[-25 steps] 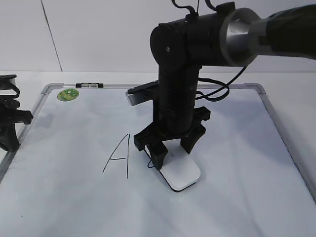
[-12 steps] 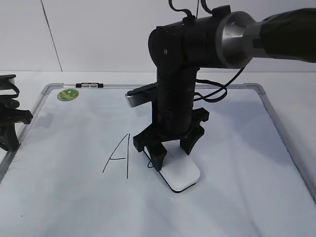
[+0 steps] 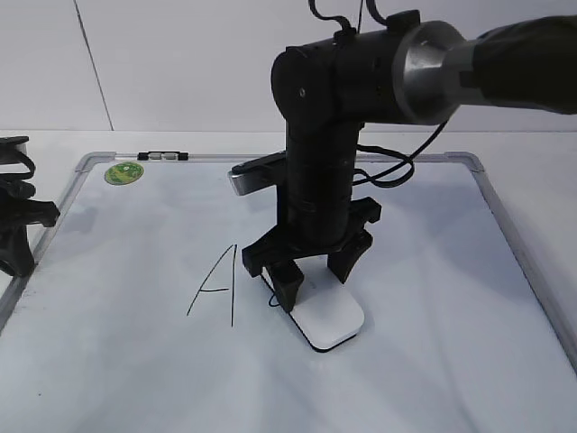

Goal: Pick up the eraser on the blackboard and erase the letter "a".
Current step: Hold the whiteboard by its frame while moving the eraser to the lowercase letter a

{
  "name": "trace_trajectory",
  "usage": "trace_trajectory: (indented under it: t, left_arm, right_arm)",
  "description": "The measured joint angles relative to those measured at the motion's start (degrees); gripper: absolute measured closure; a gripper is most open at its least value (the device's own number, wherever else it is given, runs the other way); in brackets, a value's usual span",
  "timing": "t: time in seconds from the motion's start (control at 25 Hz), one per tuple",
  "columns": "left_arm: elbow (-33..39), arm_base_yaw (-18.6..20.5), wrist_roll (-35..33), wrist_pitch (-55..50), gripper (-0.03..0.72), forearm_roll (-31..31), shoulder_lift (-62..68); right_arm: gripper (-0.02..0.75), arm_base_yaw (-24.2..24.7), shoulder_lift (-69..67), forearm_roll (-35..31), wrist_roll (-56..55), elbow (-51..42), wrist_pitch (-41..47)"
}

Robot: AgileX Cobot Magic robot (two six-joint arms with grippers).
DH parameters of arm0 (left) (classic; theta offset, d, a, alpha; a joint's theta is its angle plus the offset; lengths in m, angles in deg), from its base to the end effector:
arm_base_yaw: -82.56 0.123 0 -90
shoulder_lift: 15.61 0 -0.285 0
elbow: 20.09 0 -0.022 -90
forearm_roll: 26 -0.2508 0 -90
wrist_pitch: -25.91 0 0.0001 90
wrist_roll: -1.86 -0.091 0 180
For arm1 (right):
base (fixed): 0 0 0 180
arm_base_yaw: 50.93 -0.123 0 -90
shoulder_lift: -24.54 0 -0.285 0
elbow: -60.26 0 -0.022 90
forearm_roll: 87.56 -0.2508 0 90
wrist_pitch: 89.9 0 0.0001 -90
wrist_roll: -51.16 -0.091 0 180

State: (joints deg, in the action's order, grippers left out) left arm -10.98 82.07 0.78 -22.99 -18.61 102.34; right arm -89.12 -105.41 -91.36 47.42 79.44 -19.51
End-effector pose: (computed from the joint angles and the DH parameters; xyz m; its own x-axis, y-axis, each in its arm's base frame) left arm 0.3535 -0.0119 0.1508 -0.9960 -0.0573 -0.0680 -0.0503 0.9936 -0.1014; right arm 0.3293 0.2663 0.1823 -0.8367 -0.5471 0.0249 -0.5450 0.8362 0.0605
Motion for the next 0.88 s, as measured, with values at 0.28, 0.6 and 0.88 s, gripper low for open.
trace_trajectory:
  t: [0.28,0.6,0.88]
  left_arm:
    - [0.00,0.00,0.00,0.00,0.674,0.00,0.00]
    - [0.00,0.00,0.00,0.00,0.674,0.00,0.00]
    - [0.00,0.00,0.00,0.12,0.674,0.00,0.09]
  right_arm:
    - [0.172,0.00,0.00,-1.03,0.15,0.00,0.00]
    - [0.172,-0.04,0.00,-0.34,-0.08,0.00,0.00]
    - [0.172,-0.48,-0.04,2.49,-0.63,0.08,0.00]
